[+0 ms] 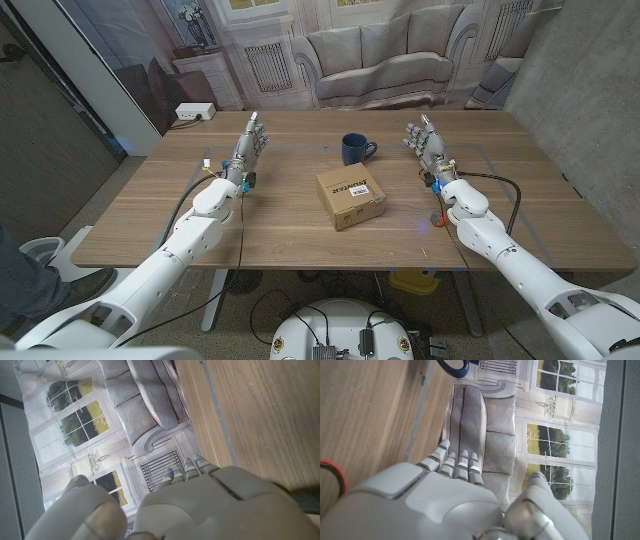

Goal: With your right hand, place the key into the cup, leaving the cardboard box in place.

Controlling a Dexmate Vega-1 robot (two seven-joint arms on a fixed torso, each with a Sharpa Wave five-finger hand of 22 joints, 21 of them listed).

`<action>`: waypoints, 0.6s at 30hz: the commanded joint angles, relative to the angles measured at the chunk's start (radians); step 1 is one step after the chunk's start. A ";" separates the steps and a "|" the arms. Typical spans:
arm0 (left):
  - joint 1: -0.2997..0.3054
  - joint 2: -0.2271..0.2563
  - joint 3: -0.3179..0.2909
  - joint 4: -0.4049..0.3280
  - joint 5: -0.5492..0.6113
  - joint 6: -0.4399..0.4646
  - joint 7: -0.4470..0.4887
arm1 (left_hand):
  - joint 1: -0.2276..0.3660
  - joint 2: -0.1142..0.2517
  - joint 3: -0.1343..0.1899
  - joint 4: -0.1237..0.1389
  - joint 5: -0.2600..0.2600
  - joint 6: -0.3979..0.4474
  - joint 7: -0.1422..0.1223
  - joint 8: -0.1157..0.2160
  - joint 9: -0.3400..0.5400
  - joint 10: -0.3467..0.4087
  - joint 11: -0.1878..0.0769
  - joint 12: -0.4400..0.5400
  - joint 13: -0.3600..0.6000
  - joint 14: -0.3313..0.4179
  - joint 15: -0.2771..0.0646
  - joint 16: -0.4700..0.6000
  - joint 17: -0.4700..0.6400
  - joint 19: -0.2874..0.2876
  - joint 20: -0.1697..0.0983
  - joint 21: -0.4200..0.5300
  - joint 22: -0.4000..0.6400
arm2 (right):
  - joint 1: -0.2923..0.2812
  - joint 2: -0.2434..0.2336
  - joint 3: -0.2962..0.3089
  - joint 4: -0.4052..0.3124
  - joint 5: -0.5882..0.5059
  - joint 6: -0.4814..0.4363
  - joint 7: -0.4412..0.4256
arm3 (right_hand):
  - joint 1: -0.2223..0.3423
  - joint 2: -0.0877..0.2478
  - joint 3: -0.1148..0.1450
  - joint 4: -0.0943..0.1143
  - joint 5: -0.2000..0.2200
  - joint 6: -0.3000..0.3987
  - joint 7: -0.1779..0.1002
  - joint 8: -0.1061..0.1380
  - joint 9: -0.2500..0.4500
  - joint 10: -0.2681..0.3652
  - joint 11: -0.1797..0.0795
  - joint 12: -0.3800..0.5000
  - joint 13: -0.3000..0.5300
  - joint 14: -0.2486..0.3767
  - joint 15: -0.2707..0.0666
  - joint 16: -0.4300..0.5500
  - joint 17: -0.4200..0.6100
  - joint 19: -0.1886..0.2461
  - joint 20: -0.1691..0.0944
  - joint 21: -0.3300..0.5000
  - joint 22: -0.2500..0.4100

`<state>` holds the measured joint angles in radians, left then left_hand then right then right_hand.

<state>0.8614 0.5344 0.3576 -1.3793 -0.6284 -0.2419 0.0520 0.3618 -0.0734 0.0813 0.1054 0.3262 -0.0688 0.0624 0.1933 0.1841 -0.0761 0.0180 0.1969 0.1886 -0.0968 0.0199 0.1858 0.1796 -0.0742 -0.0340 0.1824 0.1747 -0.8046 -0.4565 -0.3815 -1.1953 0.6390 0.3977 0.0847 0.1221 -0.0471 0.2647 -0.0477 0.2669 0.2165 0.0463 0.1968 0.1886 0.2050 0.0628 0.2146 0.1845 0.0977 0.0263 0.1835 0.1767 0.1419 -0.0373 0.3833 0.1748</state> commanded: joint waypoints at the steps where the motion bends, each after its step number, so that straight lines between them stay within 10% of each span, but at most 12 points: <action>1: 0.002 0.020 -0.005 -0.041 0.011 0.032 0.030 | 0.009 0.007 0.004 0.002 0.004 0.006 0.006 0.006 0.004 0.008 0.000 0.006 0.002 0.003 0.000 0.004 0.003 0.000 -0.020 0.009 0.003 | -0.046 -0.020 0.018 -0.047 0.001 0.032 -0.011 | 0.014 0.000 0.005 -0.009 0.003 0.009 0.001 0.006 0.002 0.009 -0.007 0.005 0.002 0.006 -0.007 0.003 0.003 0.011 -0.026 -0.006 0.001; 18: -0.009 0.012 -0.002 -0.033 0.014 0.031 0.032 | 0.020 0.018 0.007 -0.001 0.005 0.012 0.005 0.008 0.004 0.014 -0.001 0.009 0.002 0.008 0.001 0.005 0.003 0.002 -0.019 0.012 0.003 | -0.119 -0.051 0.044 -0.131 -0.005 0.074 -0.034 | 0.043 0.002 0.011 -0.026 0.002 0.018 -0.007 0.009 0.002 0.019 -0.006 0.009 0.002 0.013 -0.008 0.005 0.003 0.019 -0.025 -0.014 0.001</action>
<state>0.8542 0.5474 0.3552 -1.4088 -0.6179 -0.2123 0.0770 0.3749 -0.0602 0.0812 0.1053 0.3262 -0.0652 0.0662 0.1932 0.1839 -0.0686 0.0181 0.1969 0.1884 -0.0938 0.0230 0.1858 0.1795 -0.0742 -0.0340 0.1893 0.1746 -0.8783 -0.4900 -0.3531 -1.2775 0.6409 0.4408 0.0666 0.1514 -0.0445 0.2720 -0.0638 0.2669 0.2218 0.0409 0.1968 0.1885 0.2142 0.0534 0.2185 0.1843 0.1013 0.0227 0.1835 0.1768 0.1511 -0.0391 0.3742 0.1746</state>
